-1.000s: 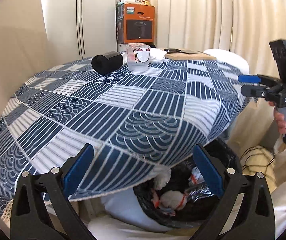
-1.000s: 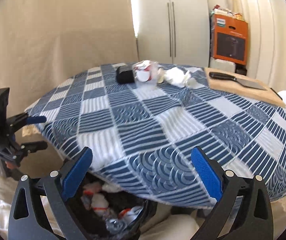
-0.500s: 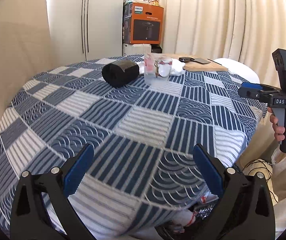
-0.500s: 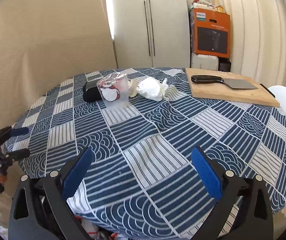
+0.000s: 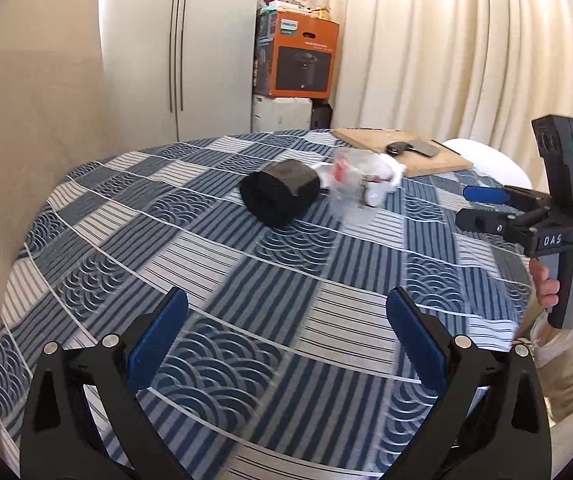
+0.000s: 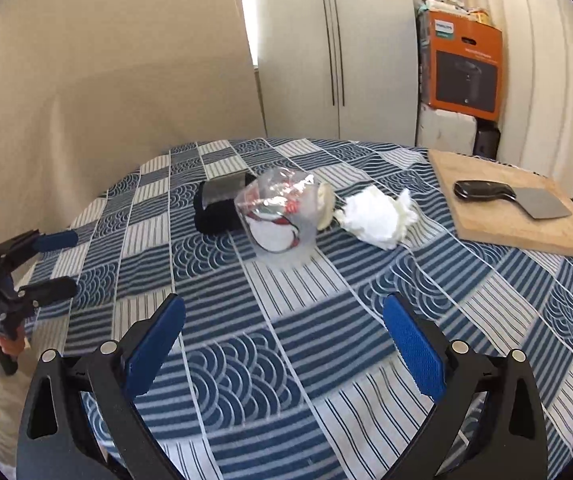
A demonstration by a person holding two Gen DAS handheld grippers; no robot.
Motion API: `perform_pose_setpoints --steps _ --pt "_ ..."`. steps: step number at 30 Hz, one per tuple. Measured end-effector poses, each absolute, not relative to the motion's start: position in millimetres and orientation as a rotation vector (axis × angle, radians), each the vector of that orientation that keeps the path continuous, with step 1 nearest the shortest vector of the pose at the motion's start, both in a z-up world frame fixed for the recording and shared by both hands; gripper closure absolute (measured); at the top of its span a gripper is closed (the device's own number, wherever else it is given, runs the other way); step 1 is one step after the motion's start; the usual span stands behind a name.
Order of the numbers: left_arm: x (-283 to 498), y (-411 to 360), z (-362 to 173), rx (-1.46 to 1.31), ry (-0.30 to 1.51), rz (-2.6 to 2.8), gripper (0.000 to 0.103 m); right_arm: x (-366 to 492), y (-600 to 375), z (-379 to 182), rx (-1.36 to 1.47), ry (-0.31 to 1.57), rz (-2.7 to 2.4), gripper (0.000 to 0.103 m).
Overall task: Collect trash
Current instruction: 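Grasp the clear plastic cup with the right tool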
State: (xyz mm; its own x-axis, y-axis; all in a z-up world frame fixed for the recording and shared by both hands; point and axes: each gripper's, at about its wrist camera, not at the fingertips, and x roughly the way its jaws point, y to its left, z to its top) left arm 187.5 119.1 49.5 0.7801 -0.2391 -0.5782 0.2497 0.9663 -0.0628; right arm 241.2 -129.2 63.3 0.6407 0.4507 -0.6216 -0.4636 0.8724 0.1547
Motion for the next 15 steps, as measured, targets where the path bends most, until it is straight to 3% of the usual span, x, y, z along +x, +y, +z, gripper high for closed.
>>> perform_pose_setpoints --steps 15 --pt "216 138 39 0.071 0.672 -0.306 0.006 318 -67 46 0.018 0.801 0.52 0.008"
